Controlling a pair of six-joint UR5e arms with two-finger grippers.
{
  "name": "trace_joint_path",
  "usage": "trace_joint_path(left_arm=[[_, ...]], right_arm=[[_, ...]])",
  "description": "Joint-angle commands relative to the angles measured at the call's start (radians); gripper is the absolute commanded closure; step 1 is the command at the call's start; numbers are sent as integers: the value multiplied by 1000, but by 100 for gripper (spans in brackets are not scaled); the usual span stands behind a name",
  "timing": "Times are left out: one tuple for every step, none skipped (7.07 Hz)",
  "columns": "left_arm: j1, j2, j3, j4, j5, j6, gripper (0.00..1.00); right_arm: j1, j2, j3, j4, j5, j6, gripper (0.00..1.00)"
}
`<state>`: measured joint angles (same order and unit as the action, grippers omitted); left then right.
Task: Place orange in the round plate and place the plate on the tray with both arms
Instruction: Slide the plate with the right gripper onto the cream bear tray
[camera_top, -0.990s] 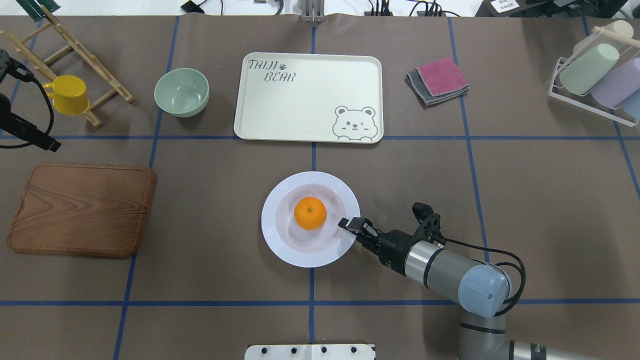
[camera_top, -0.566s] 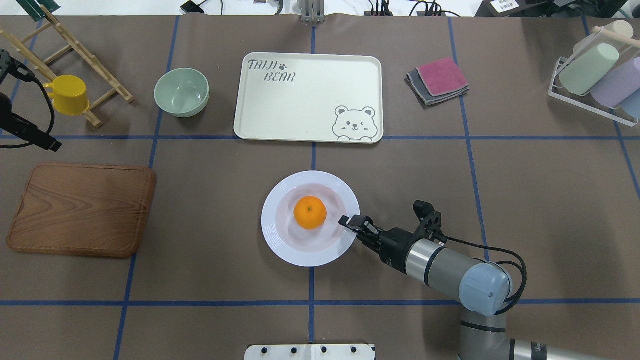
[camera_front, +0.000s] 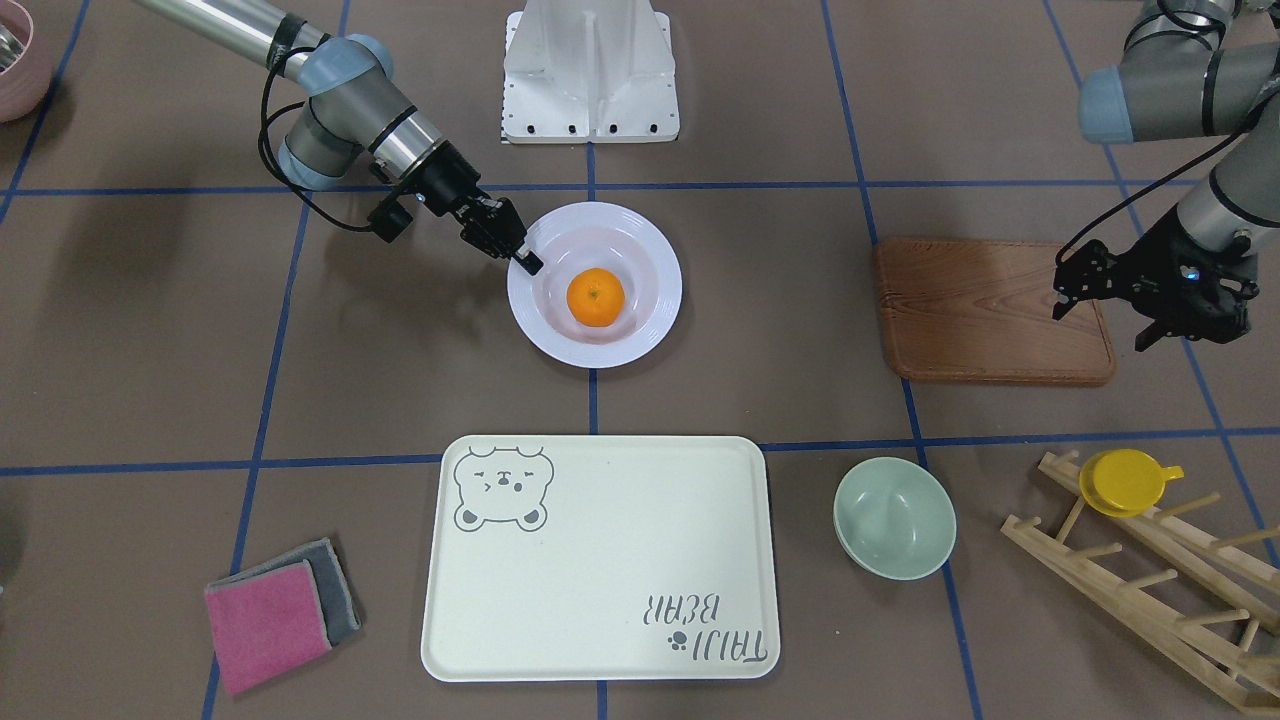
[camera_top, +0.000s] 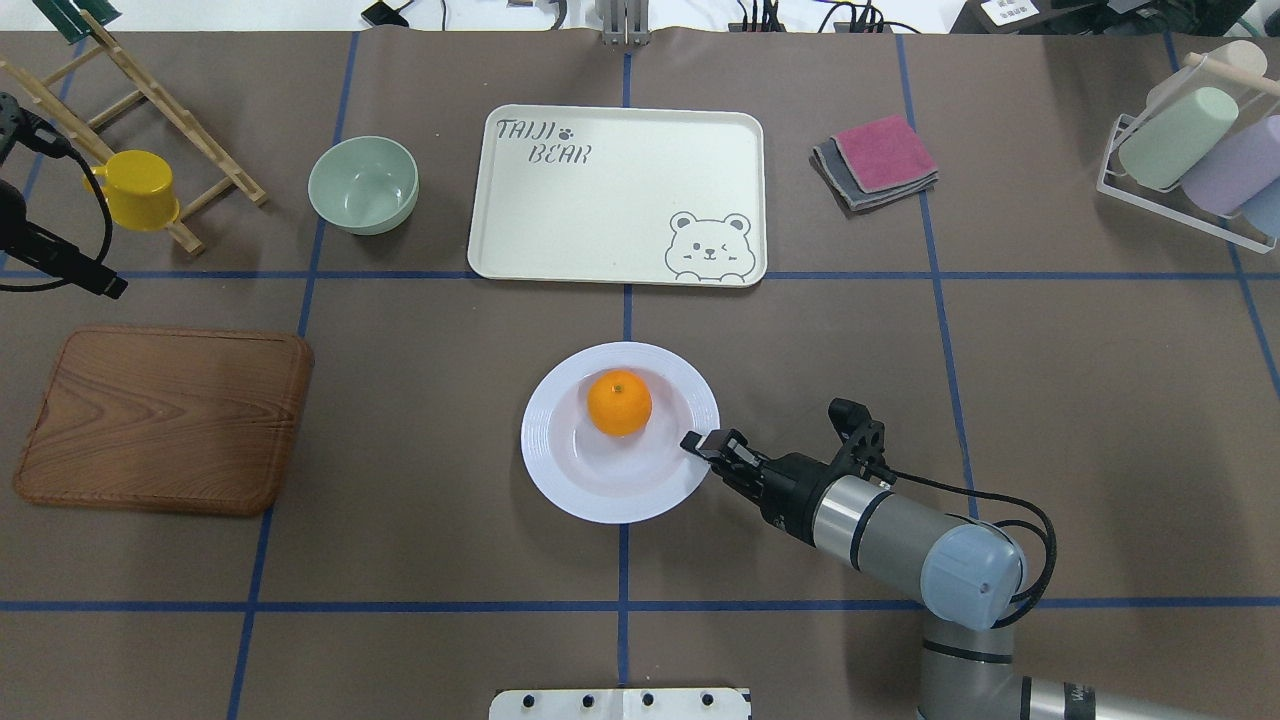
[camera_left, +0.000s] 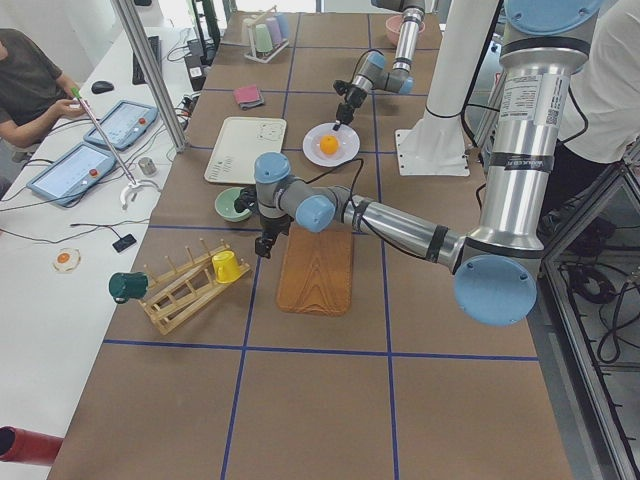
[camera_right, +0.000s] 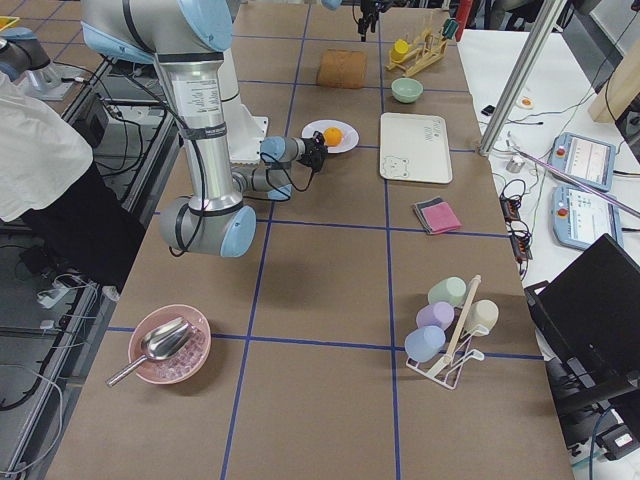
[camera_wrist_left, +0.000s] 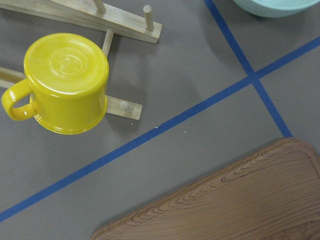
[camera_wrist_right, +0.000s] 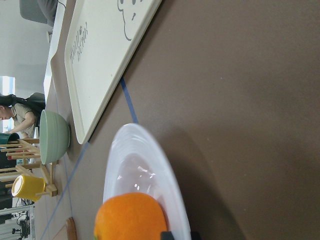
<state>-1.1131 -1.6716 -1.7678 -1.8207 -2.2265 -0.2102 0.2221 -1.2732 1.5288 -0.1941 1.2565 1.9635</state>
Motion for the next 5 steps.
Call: trace_joint_path(left_arm=[[1,1,-5,0,1,-15,1],[1,1,-6,0,1,-15,1],[1,0,-7,1,1,-15,1],[1,0,-9,0,1,-15,1],[-1,0,-9,1,1,-15,1]], right_arm=[[-1,2,25,1,-57,0,100],[-1,0,57,1,-86,0,100],[-3,0,69,1,-127,2,100],[-10,6,79,1,-167,2,100],[-13,15,79,1,-181,2,100]])
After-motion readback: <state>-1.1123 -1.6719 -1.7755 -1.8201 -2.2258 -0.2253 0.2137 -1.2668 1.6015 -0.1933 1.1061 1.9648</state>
